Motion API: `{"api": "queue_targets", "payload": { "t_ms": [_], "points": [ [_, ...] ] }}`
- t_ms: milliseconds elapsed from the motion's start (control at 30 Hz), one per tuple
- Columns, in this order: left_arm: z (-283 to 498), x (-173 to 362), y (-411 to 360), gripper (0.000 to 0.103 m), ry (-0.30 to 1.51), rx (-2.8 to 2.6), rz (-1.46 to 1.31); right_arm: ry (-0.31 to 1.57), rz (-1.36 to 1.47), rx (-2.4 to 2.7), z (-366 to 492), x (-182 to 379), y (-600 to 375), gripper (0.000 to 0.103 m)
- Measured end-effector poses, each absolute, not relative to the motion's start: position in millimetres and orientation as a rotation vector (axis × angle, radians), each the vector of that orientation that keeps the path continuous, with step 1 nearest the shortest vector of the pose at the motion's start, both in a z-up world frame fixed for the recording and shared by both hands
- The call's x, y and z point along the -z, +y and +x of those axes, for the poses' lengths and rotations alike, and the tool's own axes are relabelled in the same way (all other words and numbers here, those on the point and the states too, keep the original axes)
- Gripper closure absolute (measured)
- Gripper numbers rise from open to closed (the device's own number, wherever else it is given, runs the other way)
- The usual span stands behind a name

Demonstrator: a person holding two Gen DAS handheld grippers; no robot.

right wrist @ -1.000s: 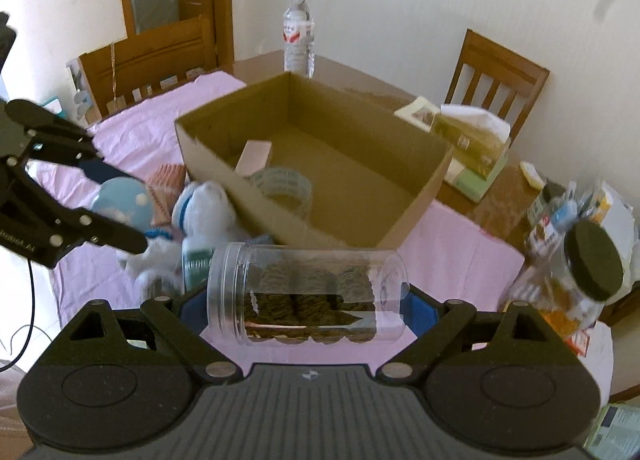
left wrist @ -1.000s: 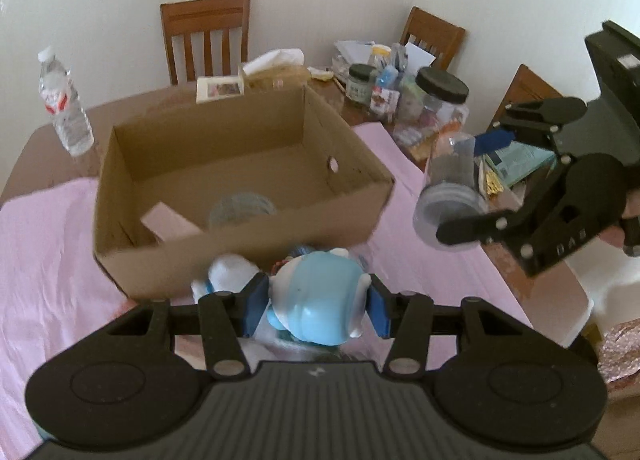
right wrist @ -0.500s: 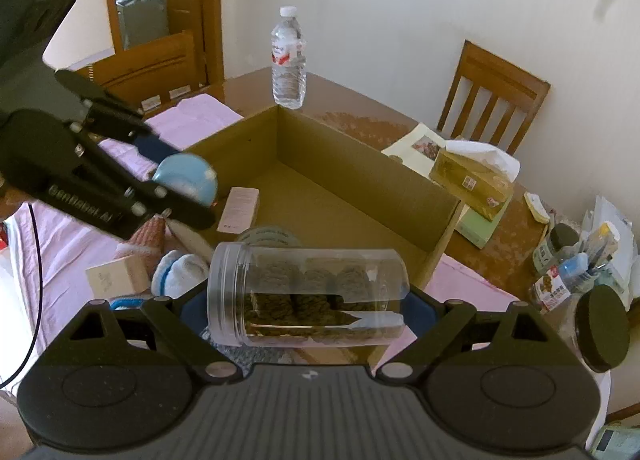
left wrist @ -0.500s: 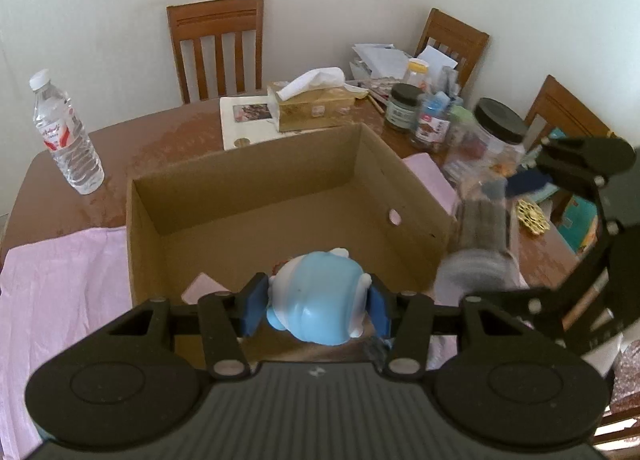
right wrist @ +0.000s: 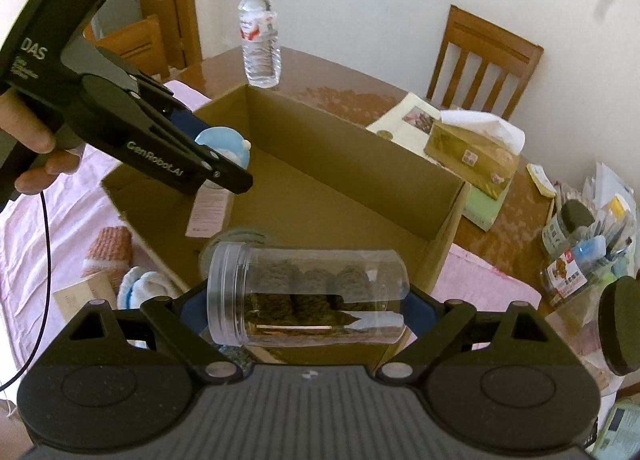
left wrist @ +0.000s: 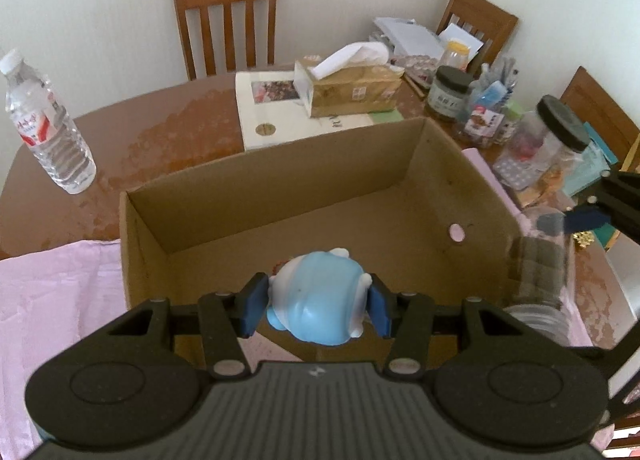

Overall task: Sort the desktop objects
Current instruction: 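Carry the blue toy and cookie jar into the cardboard box and release both, then withdraw both tools from the cardboard box toward the remaining items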

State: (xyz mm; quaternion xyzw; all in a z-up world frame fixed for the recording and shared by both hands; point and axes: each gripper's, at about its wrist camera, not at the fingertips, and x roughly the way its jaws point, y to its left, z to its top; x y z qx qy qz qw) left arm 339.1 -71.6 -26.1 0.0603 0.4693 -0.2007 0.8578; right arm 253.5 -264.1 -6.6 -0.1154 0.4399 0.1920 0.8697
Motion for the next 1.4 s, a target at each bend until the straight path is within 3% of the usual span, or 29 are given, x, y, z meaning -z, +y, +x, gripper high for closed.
{"api": "queue_targets", "payload": {
  "t_ms": [100,133,167,233,267,667,933,1400],
  "points": [
    [348,33,-70,0.05,0.987,0.404,0.13,0.928,-0.239,-0.387,260,11,-264,0.007],
    [351,35,-70,0.043,0.993,0.399,0.129,0.927,-0.242,-0.379,261,12,-263,0.006],
    [354,36,-70,0.03,0.998,0.395,0.126,0.924,-0.243,-0.374,262,12,-263,0.003],
    [356,34,-68,0.017,0.971,0.389,0.118,0.905,-0.236,-0.372,261,9,-264,0.0],
    [356,33,-68,0.015,0.955,0.385,0.122,0.894,-0.232,-0.373,260,7,-264,0.0],
    [342,14,-64,0.01,0.898,0.383,0.105,0.825,-0.229,-0.37,239,-11,-263,0.0],
    [300,-2,-67,0.008,0.812,0.37,0.177,0.763,-0.229,-0.391,208,-28,-265,0.0],
    [218,-10,-56,0.008,0.839,0.336,0.084,0.712,-0.23,-0.451,144,-37,-273,0.0]
  ]
}}
